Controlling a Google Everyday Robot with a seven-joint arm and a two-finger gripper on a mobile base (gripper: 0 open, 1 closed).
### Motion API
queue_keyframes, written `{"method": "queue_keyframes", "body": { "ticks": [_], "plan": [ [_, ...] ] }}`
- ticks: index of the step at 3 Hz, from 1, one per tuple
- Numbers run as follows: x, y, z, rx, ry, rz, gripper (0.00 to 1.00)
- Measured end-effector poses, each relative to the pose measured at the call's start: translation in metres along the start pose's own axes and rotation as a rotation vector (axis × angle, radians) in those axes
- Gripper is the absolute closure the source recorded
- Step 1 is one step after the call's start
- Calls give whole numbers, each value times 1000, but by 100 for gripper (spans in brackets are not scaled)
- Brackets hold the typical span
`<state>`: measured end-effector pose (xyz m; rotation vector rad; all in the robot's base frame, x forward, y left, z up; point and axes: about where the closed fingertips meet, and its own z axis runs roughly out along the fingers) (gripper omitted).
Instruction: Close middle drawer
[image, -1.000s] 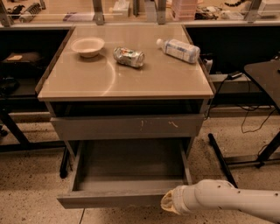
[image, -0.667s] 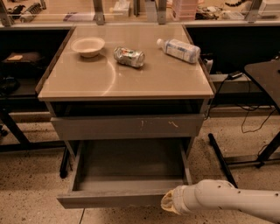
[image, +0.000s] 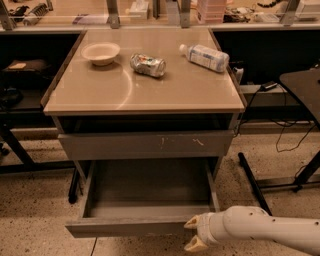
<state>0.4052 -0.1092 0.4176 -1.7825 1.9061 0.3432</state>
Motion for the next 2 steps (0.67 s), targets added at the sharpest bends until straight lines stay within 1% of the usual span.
{"method": "queue_keyframes", "body": {
  "ticks": [1,2],
  "plan": [
    [2,-8,-2,23,-11,0,0],
    [2,-7,-2,23,-11,0,19]
  ]
}}
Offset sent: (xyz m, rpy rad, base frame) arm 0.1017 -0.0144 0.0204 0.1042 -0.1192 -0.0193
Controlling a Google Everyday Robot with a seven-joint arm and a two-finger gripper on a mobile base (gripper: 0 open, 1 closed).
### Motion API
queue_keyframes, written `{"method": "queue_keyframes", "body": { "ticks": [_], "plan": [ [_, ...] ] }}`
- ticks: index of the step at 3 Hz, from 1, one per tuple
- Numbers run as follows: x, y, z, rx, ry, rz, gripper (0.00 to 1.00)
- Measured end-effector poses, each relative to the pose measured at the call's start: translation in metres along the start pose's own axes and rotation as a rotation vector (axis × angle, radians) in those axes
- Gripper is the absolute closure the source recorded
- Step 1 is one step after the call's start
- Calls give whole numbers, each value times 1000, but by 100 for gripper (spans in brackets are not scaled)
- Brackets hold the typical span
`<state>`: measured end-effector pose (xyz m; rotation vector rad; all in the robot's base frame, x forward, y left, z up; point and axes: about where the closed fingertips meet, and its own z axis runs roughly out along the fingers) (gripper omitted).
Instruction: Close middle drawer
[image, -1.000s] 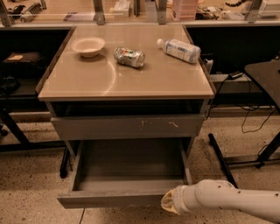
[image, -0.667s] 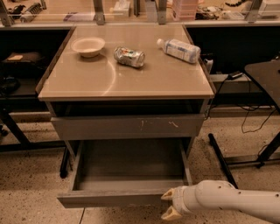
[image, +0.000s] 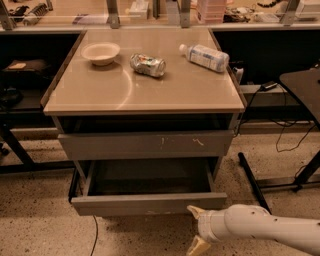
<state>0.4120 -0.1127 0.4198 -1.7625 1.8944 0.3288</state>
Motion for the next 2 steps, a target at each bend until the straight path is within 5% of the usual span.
{"method": "queue_keyframes", "body": {
  "ticks": [1,2],
  "plan": [
    [-2,-34,7,14,-11,-26,42],
    [-1,-98,19,39,-5,-66,65]
  ]
}}
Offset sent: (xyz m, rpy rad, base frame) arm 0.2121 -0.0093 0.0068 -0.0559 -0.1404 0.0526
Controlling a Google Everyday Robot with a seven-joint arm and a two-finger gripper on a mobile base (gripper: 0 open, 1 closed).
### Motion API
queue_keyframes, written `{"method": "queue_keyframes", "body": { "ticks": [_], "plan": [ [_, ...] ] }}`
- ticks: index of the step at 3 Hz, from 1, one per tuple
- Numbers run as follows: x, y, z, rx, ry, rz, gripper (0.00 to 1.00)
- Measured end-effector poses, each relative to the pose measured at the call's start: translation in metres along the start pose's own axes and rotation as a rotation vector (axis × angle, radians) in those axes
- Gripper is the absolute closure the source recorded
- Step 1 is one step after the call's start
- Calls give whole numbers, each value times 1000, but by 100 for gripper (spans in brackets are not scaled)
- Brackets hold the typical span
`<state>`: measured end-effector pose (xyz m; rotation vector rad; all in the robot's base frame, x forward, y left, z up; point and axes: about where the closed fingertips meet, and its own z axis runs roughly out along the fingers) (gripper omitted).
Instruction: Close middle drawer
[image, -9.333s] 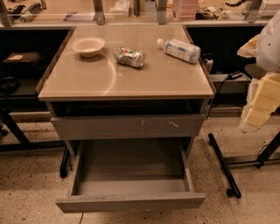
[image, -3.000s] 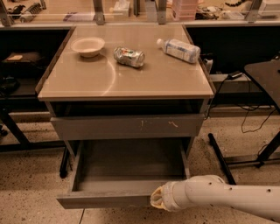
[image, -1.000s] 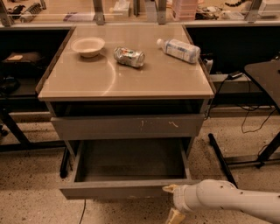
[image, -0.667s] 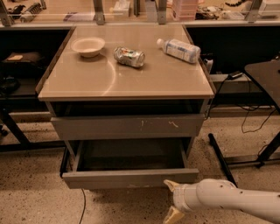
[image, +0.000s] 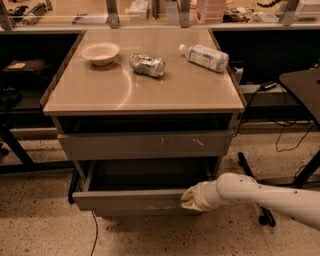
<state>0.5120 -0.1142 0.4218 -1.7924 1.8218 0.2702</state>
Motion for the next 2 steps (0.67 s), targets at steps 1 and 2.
{"method": "queue_keyframes", "body": {
  "ticks": [1,2],
  "plan": [
    [5,-34,8,23,17,-11,88],
    [5,-34,8,23,16,-11,87]
  ]
}}
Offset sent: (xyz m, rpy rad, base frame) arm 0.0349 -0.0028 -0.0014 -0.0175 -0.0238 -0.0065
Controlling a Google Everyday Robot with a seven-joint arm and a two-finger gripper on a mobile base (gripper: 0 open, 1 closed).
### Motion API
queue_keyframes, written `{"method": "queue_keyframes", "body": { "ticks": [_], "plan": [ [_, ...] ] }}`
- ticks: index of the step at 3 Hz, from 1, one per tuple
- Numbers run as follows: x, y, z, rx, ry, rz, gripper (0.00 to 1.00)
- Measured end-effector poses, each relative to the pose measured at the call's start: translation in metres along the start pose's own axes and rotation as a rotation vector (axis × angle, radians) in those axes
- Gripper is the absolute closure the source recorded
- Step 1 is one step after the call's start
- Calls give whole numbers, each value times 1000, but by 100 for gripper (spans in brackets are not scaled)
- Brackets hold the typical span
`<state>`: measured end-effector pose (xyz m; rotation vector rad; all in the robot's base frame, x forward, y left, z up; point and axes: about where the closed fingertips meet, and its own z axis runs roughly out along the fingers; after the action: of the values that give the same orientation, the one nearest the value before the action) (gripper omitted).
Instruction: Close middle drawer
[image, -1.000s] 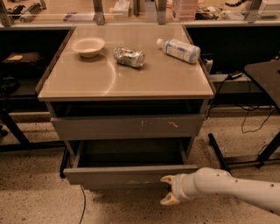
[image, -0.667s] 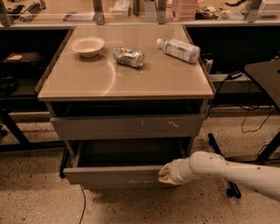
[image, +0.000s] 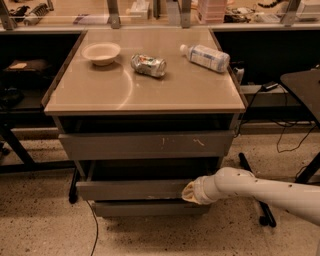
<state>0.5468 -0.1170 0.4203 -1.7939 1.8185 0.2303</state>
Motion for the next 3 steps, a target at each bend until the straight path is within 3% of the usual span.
{"method": "queue_keyframes", "body": {
  "ticks": [3],
  "plan": [
    [0,0,0,0,0,0,18]
  ]
}}
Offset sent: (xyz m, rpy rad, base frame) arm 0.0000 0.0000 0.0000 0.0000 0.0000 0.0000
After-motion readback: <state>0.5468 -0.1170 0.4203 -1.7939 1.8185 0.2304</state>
